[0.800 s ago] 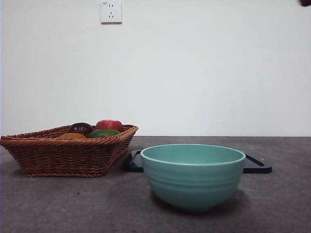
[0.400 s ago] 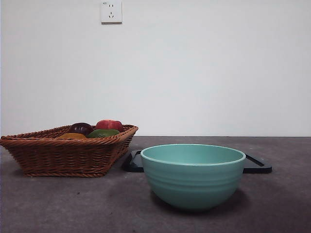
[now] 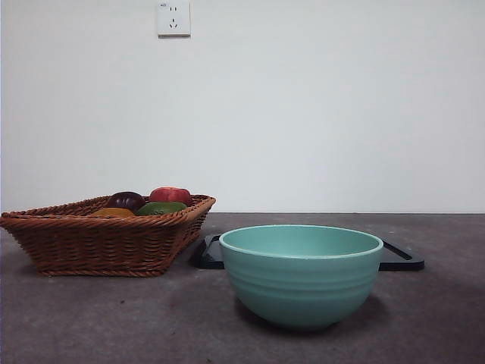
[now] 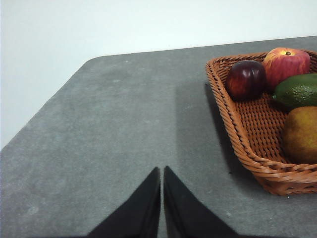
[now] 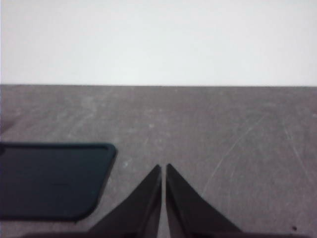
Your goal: Pick up the wifruite, put it on the bowl, pick up the plate, put it on desk
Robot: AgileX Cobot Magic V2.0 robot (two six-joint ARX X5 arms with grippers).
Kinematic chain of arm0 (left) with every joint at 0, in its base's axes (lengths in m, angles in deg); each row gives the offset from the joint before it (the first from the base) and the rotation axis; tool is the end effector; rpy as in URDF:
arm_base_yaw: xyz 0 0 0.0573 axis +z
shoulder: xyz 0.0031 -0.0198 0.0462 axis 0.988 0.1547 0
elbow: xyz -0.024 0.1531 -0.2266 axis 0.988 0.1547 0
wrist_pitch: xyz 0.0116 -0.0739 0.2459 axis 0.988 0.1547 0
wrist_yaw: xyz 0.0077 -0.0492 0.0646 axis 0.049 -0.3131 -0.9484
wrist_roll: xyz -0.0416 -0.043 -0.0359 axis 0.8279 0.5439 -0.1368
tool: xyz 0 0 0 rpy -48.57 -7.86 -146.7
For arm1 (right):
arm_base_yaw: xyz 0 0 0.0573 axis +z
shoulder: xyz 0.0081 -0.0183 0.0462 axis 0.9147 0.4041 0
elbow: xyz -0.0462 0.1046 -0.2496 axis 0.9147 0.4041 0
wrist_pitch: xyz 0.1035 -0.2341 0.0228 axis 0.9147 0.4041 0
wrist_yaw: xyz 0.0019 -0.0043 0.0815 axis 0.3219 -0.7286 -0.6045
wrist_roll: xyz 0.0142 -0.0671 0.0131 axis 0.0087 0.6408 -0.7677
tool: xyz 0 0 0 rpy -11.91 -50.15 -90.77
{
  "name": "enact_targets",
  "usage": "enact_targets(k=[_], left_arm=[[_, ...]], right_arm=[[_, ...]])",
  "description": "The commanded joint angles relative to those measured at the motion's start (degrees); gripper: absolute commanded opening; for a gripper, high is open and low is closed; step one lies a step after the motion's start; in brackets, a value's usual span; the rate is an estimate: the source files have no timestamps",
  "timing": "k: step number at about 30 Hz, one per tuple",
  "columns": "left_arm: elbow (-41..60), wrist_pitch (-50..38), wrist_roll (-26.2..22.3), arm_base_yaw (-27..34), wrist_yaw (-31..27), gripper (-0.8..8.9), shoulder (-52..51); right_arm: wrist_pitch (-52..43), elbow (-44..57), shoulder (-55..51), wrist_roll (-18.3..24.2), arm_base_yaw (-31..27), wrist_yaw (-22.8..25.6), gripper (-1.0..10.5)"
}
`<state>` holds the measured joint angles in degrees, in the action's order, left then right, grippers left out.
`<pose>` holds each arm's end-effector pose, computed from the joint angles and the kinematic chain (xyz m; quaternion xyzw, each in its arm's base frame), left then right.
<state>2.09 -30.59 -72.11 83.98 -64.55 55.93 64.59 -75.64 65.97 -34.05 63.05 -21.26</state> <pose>0.1127 0.0057 0.1530 0.0569 0.0795 0.0214 0.9950 0.1144 -0.0008 0.1673 0.0256 0.0189 0.0228 0.9992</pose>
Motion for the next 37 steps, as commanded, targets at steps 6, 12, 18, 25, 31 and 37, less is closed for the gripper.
enact_targets(k=[6, 12, 18, 25, 31, 37], left_arm=[[1.18, 0.42, -0.04, 0.11, -0.13, 0.09, -0.13], [1.18, 0.39, -0.04, 0.11, -0.13, 0.09, -0.13], [1.18, 0.37, -0.04, 0.11, -0.13, 0.09, -0.13], [1.18, 0.37, -0.04, 0.11, -0.13, 0.09, -0.13], [1.18, 0.37, -0.04, 0.11, -0.13, 0.09, -0.13], [1.18, 0.37, -0.04, 0.11, -0.13, 0.09, -0.13]], right_arm=[[2.97, 1.25, -0.37, 0.46, -0.17, 1.57, 0.1], [6.75, 1.22, -0.37, 0.42, -0.13, 1.75, 0.1], [5.92, 1.22, -0.37, 0.44, -0.13, 1.75, 0.1], [5.44, 1.20, -0.37, 0.44, -0.13, 1.75, 0.1], [5.44, 1.20, -0.37, 0.44, -0.13, 1.75, 0.1], [5.44, 1.20, -0.37, 0.44, -0.13, 1.75, 0.1]])
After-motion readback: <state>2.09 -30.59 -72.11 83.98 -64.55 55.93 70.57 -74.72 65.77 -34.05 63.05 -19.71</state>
